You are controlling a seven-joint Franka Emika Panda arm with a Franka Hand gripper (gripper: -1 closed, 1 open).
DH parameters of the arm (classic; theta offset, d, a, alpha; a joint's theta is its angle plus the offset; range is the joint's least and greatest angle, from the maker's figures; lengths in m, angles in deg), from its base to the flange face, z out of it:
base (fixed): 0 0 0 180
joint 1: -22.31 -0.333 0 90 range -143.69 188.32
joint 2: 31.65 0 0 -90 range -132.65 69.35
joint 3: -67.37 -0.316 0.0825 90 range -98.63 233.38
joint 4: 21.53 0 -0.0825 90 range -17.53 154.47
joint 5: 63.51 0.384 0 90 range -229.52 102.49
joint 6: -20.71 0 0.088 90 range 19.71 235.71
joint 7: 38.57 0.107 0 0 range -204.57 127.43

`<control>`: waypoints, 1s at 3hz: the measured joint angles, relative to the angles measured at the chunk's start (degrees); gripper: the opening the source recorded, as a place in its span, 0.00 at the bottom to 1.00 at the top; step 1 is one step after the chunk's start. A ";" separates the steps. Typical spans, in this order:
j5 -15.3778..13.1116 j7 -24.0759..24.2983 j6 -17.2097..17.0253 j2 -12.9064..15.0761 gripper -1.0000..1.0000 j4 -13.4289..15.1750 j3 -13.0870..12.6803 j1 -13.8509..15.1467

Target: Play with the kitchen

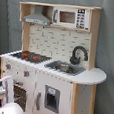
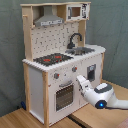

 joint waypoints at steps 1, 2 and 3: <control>-0.05 -3.75 -1.83 -0.01 1.00 1.23 1.28 -3.54; -0.38 -9.46 -3.53 -0.09 1.00 2.64 3.30 -7.15; -0.50 -14.77 -4.61 -0.09 1.00 3.80 4.70 -9.47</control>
